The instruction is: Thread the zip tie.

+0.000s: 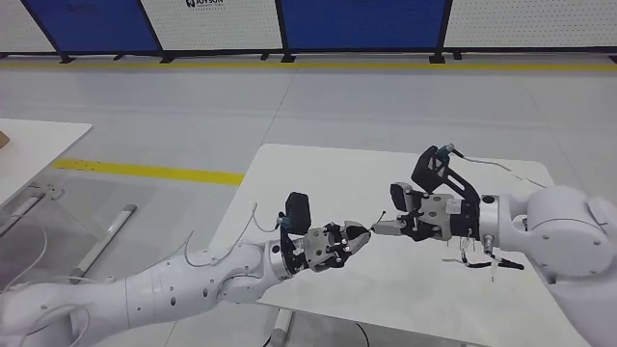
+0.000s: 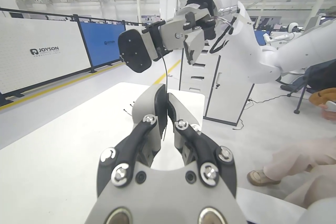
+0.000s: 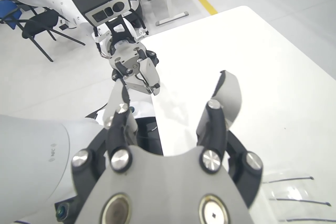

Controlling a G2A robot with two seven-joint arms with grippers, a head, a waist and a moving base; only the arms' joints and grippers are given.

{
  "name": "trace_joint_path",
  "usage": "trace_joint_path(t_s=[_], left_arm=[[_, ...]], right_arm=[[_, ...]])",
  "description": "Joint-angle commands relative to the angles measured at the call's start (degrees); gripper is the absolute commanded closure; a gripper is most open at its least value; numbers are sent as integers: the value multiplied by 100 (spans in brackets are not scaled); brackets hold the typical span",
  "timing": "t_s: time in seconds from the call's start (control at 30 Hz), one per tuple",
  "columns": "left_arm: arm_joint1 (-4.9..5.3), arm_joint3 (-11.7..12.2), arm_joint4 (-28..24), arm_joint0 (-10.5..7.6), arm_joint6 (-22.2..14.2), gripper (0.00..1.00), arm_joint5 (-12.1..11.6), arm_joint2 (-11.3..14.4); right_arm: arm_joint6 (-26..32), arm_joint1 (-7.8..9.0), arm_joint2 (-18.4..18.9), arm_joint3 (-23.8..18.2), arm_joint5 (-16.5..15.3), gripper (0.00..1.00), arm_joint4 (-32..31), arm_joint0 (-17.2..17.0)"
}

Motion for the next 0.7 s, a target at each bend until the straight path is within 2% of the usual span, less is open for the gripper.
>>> trace_joint_path(t_s=[0.0, 0.4, 0.5, 0.67], left_arm=[[-12, 0, -3, 11, -13, 100, 0, -6], [-37, 9, 22, 80, -70, 100, 0, -89], [-36, 2, 19, 101, -98, 100, 0, -116], [-45, -6, 6, 138, -163, 100, 0, -156]], right_arm=[[-8, 1, -3, 21, 0, 64, 29, 10], [91, 31, -4, -1, 0, 66, 89, 41], [94, 36, -20, -21, 0, 75, 87, 45], [95, 46, -35, -52, 0, 77, 71, 52]])
